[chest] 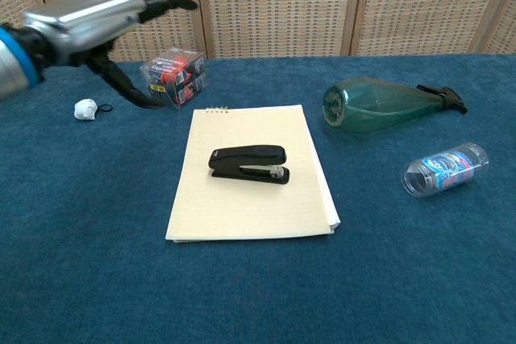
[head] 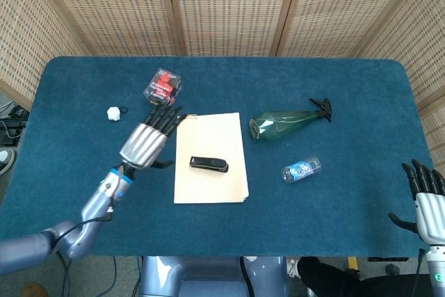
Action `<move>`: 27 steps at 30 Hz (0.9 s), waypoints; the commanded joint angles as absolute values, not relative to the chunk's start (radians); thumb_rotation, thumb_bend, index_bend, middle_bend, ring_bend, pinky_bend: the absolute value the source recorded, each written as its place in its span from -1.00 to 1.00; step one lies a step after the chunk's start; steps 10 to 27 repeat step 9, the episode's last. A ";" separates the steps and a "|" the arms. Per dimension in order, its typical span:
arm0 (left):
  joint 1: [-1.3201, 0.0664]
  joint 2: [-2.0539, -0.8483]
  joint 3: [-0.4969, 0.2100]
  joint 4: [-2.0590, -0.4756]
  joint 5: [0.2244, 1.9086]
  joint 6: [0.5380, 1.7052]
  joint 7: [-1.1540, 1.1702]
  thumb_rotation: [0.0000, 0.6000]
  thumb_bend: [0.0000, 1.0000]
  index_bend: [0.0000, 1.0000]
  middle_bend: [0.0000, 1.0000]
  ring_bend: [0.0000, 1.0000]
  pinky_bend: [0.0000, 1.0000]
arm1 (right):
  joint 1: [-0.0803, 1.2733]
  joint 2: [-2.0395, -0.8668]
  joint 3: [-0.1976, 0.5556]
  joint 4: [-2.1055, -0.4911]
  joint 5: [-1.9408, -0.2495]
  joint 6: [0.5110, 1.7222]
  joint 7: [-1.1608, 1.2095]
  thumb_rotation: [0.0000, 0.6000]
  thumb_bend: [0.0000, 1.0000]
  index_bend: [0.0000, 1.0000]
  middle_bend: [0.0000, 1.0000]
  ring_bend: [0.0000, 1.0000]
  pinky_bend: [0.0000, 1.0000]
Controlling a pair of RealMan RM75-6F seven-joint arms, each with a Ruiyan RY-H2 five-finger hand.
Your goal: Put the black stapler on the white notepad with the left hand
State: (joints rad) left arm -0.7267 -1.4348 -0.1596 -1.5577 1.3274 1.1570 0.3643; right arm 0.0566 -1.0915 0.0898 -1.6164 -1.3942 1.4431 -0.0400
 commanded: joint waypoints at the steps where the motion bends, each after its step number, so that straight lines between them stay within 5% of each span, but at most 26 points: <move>1: -0.508 -1.276 -0.083 -1.752 1.283 1.368 0.342 1.00 -1.00 -1.00 -1.00 -1.00 -1.00 | 0.056 -1.090 0.083 -1.617 -1.406 1.443 -0.035 1.00 -1.00 -1.00 -1.00 -1.00 -1.00; 9: -0.246 -1.128 0.081 -1.862 1.347 1.585 0.209 1.00 -1.00 -1.00 -1.00 -1.00 -1.00 | 0.061 -1.093 0.077 -1.616 -1.419 1.436 -0.036 1.00 -1.00 -1.00 -1.00 -1.00 -1.00; 27: -0.246 -1.128 0.081 -1.862 1.347 1.585 0.209 1.00 -1.00 -1.00 -1.00 -1.00 -1.00 | 0.061 -1.093 0.077 -1.616 -1.419 1.436 -0.036 1.00 -1.00 -1.00 -1.00 -1.00 -1.00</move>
